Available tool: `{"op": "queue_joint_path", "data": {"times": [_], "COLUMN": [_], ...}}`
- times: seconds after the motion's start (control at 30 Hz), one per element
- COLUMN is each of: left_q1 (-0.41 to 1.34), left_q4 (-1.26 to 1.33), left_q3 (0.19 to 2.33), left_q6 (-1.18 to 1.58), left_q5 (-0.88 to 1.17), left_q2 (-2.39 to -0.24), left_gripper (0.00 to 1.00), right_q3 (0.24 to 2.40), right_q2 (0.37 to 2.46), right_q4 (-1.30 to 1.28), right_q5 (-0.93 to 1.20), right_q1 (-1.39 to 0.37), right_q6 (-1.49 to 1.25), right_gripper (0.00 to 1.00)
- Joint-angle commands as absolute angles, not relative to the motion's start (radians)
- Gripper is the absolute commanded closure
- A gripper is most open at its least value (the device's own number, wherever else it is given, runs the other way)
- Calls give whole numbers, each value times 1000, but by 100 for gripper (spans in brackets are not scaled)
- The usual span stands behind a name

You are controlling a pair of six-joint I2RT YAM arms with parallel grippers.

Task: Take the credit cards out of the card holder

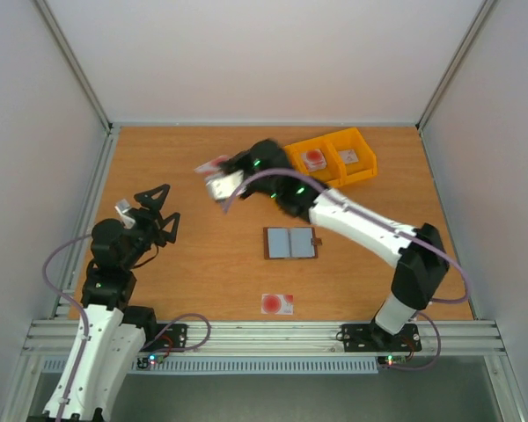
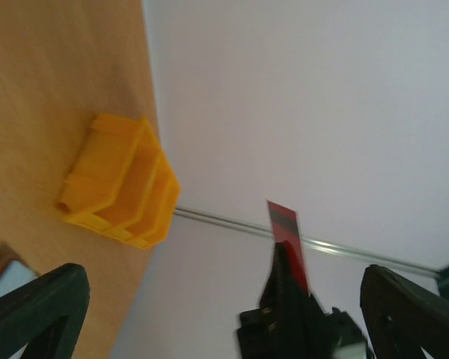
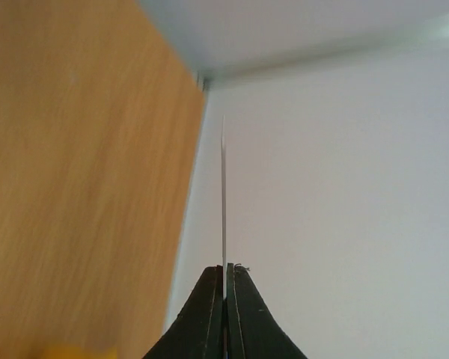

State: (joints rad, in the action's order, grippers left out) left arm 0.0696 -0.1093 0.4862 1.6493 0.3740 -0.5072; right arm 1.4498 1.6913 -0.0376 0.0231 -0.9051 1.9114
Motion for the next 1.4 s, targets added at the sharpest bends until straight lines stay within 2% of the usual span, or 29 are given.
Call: {"op": "queue_joint_path", "data": {"times": [0.0,0.1,0.27,0.43,0.6,0.87,1.13,1.37], "left_q1": [68,66,64,64,67,66,66,66], "left_q4": [-183,-214,-224,-165,-40,-32,-22,-20], "left_q3": [421,380,360,321,282,270,259,259], "left_q6": [1615,1512,1181,910,642,606,634,636], "left_q5": [300,254,222,106,109,121,140,137], "left_q2": [-495,-508,-568,-562,-531,-557,-583,-585], "left_gripper": [1,1,1,1,1,1,1,1], "right_q3": [1530,1526,1561,1622,1712,1807,1778,1740], "right_q2": [1614,1663,1771,1885,2028,2170,2225,2232], "right_q4": [-458,-527,-501,-460,-485,-469,-371,-265], "right_q5": [135,139,185,192,159,79,5,14], "right_q1": [-610,-447,-296,-234,-209,-195,-190,-199], "right_q6": [1603,1619,1622,1655,1721,1827,1983,2013], "right_gripper": [99,99,99,99,99,99,99,98]}}
